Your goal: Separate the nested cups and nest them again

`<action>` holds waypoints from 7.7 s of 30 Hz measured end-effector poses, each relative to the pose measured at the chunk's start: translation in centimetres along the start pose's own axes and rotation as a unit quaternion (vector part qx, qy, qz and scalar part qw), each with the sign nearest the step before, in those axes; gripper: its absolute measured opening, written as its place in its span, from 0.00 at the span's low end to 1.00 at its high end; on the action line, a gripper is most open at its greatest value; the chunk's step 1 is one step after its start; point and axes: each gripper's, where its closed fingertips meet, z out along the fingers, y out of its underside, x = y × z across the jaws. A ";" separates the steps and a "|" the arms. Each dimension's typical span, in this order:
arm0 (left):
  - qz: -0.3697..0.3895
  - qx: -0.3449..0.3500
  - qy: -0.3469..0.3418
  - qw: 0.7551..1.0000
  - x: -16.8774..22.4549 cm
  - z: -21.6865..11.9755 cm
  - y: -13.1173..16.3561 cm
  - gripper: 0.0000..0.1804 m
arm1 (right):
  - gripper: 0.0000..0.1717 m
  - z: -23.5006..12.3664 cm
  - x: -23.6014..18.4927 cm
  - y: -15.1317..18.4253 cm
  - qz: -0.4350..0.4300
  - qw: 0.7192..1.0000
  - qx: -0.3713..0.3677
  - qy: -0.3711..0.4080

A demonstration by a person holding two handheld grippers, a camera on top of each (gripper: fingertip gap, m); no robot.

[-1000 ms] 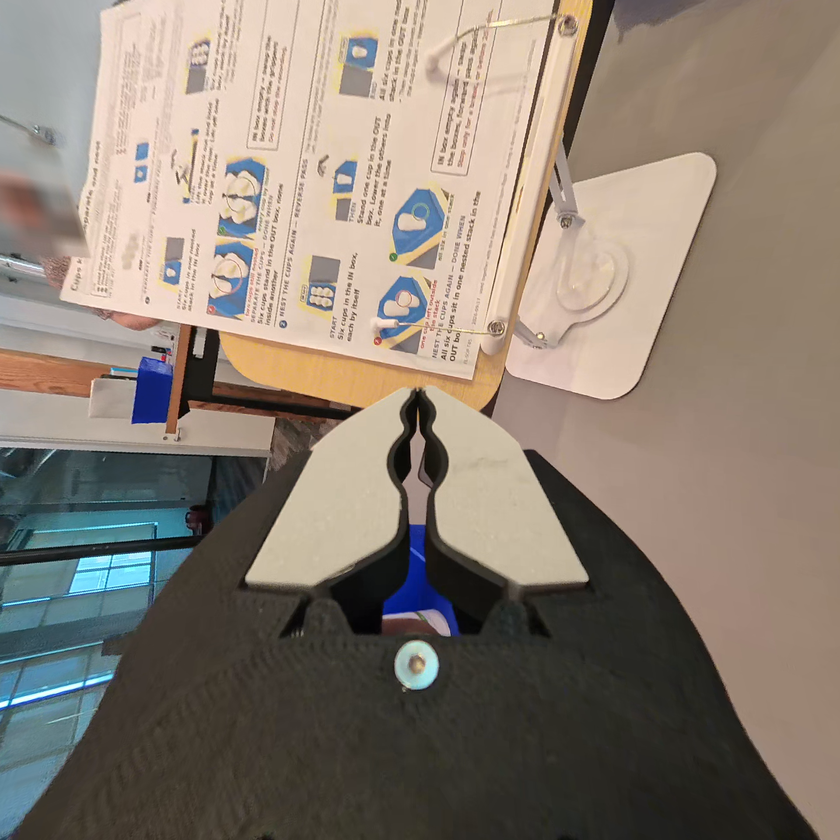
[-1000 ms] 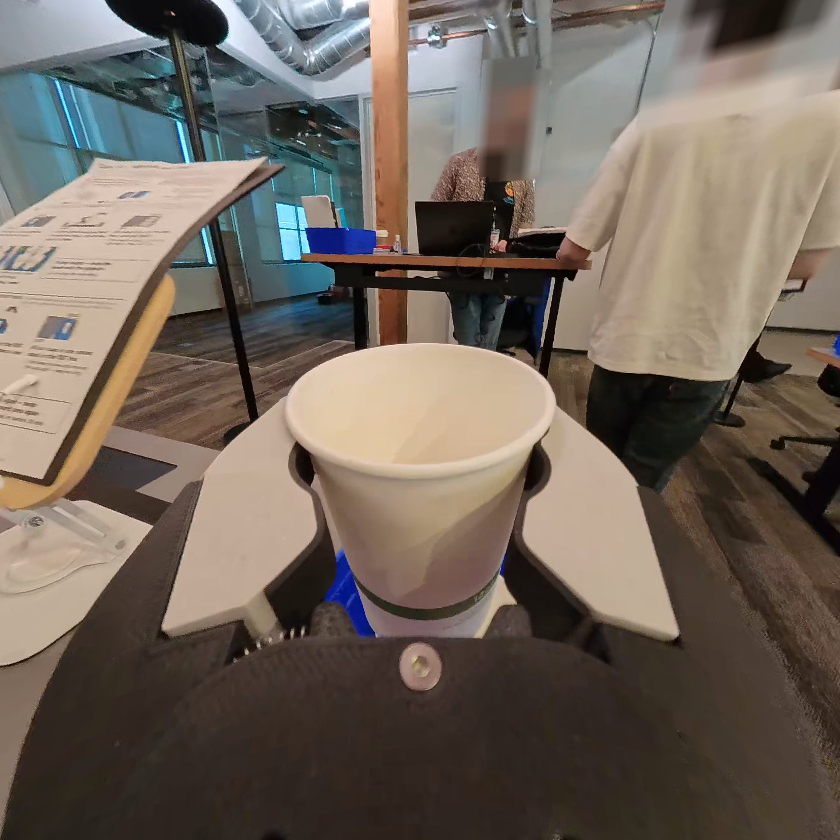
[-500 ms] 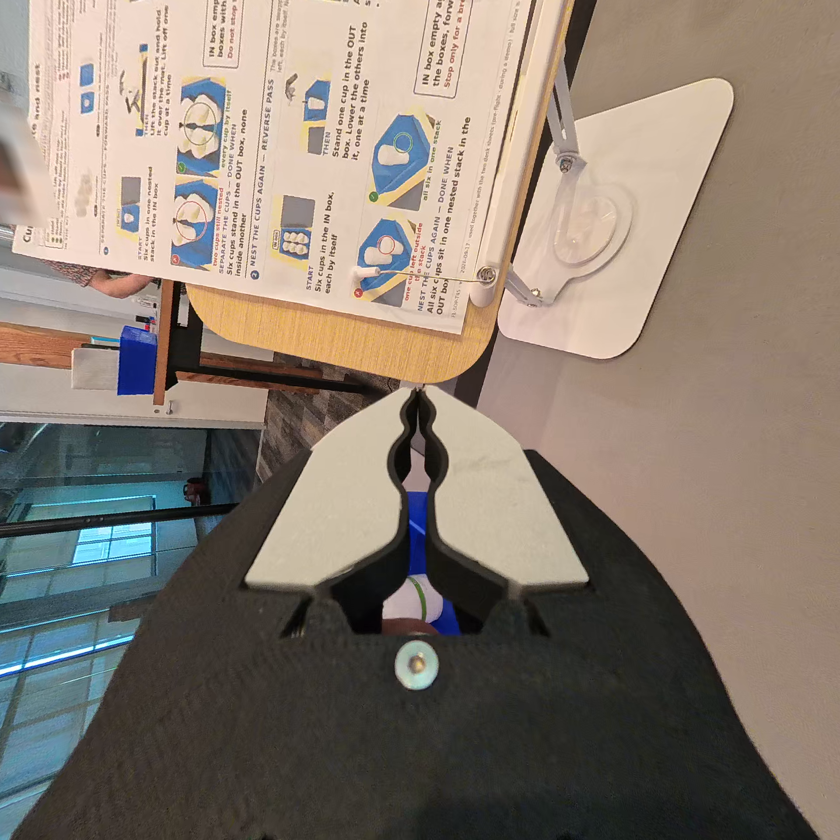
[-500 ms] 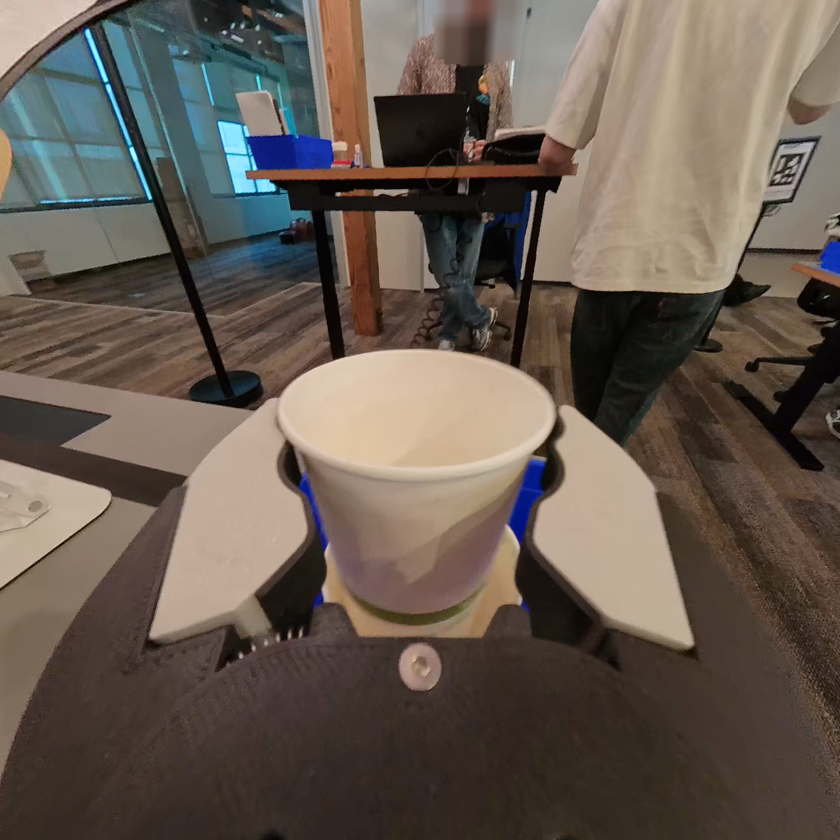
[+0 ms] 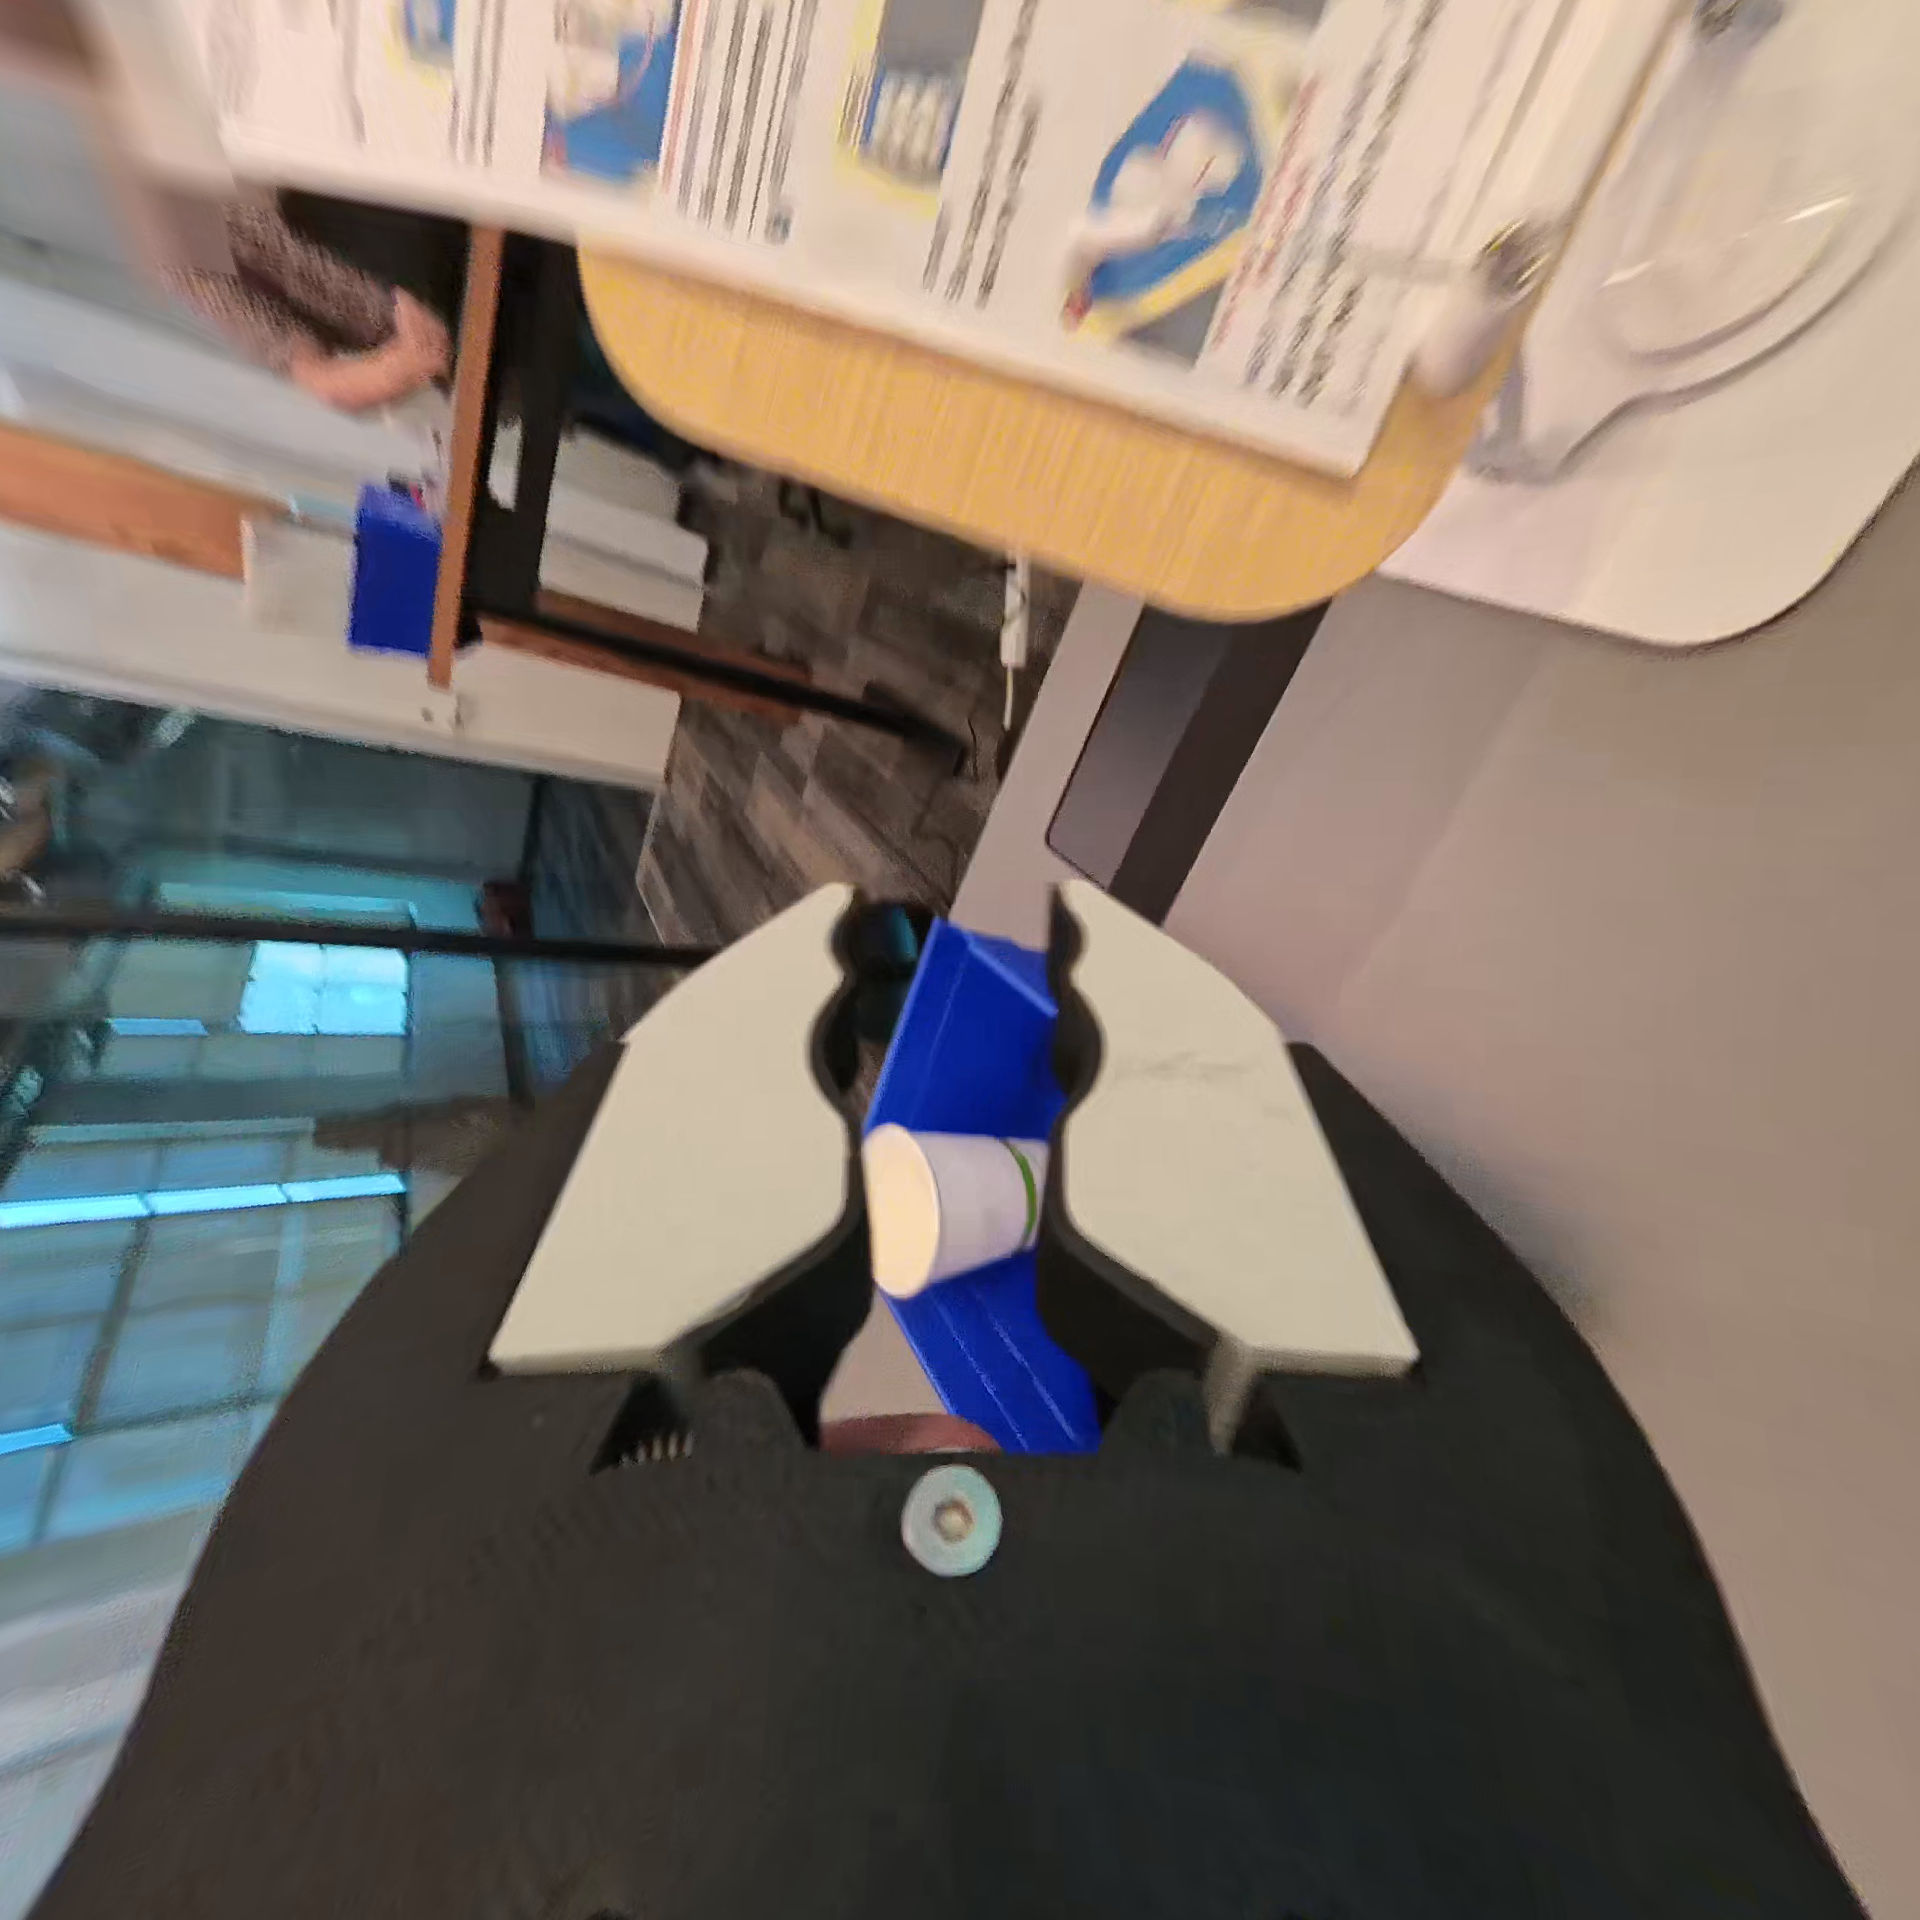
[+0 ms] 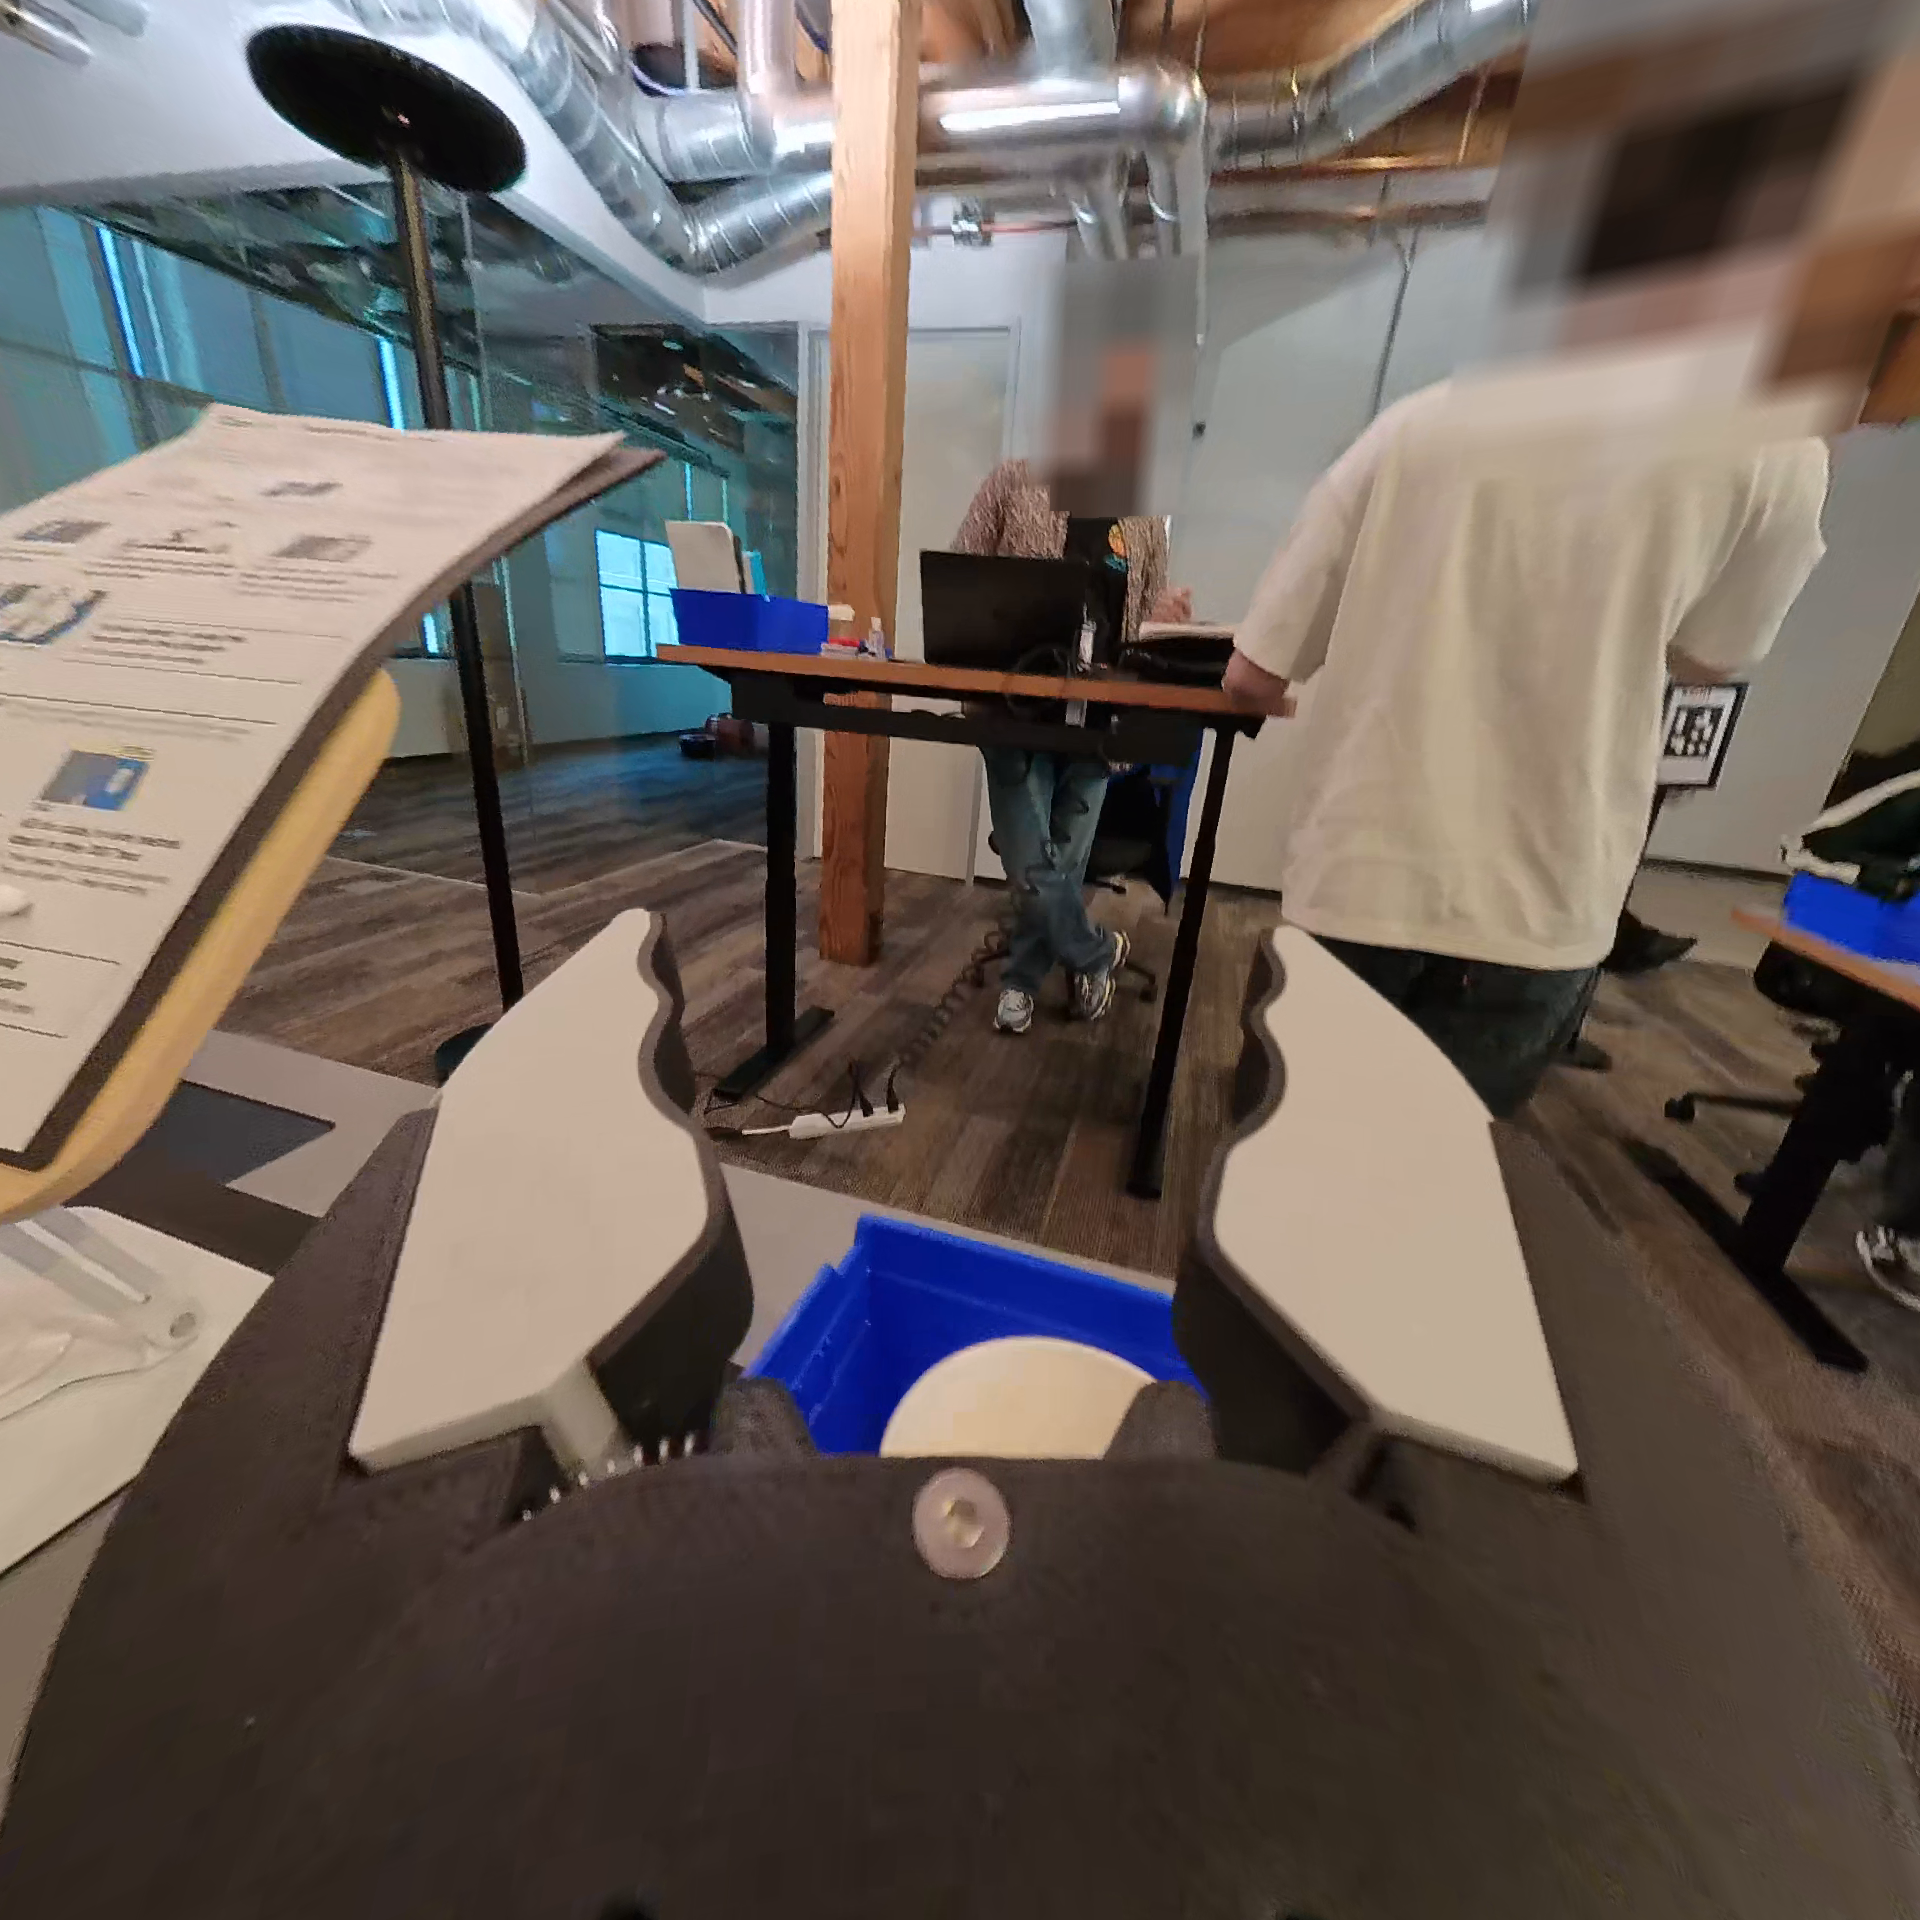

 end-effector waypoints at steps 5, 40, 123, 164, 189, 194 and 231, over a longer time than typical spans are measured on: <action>-0.053 -0.088 -0.008 0.995 -2.2 2.4 7.5 0.33 | 0.57 1.1 -3.1 -0.8 -0.028 0.999 -0.002 -0.029; -0.063 -0.222 0.126 0.965 1.2 8.1 21.6 0.01 | 0.50 2.8 -21.0 -4.5 -0.171 0.965 0.016 -0.197; 0.003 0.057 -0.027 0.998 11.4 -2.1 -1.7 0.08 | 0.59 0.7 2.2 4.1 0.035 0.998 -0.034 0.044; 0.013 0.042 -0.033 0.998 11.1 -2.9 -1.1 0.08 | 0.68 0.6 3.6 5.5 0.015 0.996 -0.053 0.074; -0.185 0.149 -0.194 0.952 -5.0 -4.5 -0.9 0.48 | 0.59 2.0 -5.6 -2.6 -0.079 0.997 0.008 0.007; -0.180 0.162 -0.217 0.946 -7.0 -3.9 -1.2 0.47 | 0.59 2.1 -6.0 -2.8 -0.092 0.996 0.005 0.008; -0.313 0.136 -0.256 0.905 -9.2 -3.9 7.2 0.65 | 0.59 3.7 -27.8 -3.6 -0.082 0.986 0.003 -0.146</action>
